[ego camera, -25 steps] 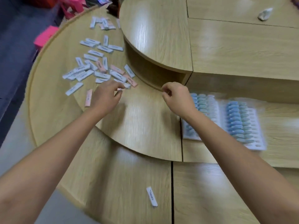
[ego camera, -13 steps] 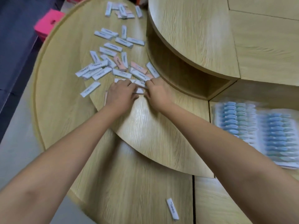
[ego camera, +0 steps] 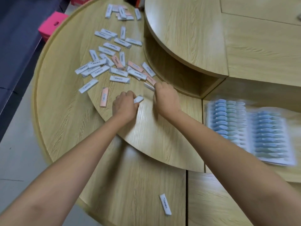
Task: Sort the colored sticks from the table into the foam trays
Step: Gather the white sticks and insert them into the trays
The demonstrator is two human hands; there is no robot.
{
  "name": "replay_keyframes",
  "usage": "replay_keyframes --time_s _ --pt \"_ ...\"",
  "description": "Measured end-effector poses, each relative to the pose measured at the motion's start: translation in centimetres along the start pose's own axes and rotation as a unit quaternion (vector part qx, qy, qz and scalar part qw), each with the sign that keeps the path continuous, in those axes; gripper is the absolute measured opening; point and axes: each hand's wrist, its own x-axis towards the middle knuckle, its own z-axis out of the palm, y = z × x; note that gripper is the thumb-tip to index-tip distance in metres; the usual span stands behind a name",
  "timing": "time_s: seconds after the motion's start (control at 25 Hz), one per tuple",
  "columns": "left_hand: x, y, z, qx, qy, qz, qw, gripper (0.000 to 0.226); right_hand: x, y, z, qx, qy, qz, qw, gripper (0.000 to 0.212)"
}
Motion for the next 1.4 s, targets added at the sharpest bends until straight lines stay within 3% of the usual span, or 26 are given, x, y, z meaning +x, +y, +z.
replay_keyframes --time_s 0.16,0.28,0.44,0.6,0.8,0.92,1.04,1.16,1.28,1.4 --pt "-2.7 1.0 0.6 -0.025 0.002 -0.014 1.000 0.024 -5.0 4.5 -4.8 0.151 0.009 0.009 0.988 0.020" --pt "-5.2 2.3 1.5 -0.108 -0.012 -0.027 0.994 0.026 -9.4 9.7 -8.9 0.190 0.049 0.005 0.981 0.021" --pt "-7.8 4.8 1.6 -0.186 -0.073 0.024 0.980 0.020 -14.7 16.2 -13.1 0.232 0.105 0.075 0.964 0.018" --pt "-10.7 9.5 0.7 -0.277 -0.012 0.081 0.957 0.014 -17.5 20.5 -14.5 0.257 0.126 0.114 0.951 0.014" --pt "-14.3 18.9 0.6 -0.305 0.008 0.202 0.931 0.009 -18.2 23.4 -12.8 0.221 0.072 0.045 0.972 0.015" --pt "-15.2 22.8 1.9 -0.329 0.017 0.261 0.907 0.022 -17.9 23.9 -11.8 0.188 0.062 -0.016 0.980 0.018" --pt "-15.6 24.9 3.7 -0.300 0.015 0.304 0.904 0.027 -17.6 23.8 -11.3 0.209 0.051 0.017 0.977 0.020" --pt "-15.4 25.4 5.5 -0.220 0.000 0.317 0.922 0.030 -17.4 23.9 -10.8 0.222 0.052 0.003 0.974 0.011" --pt "-14.9 25.3 6.8 -0.127 0.033 0.321 0.938 0.020 -17.4 24.4 -10.6 0.233 0.068 -0.008 0.970 0.006" --pt "-14.3 25.3 7.6 -0.073 0.082 0.358 0.927 0.016 -17.6 24.9 -10.5 0.228 0.071 -0.020 0.971 0.005"
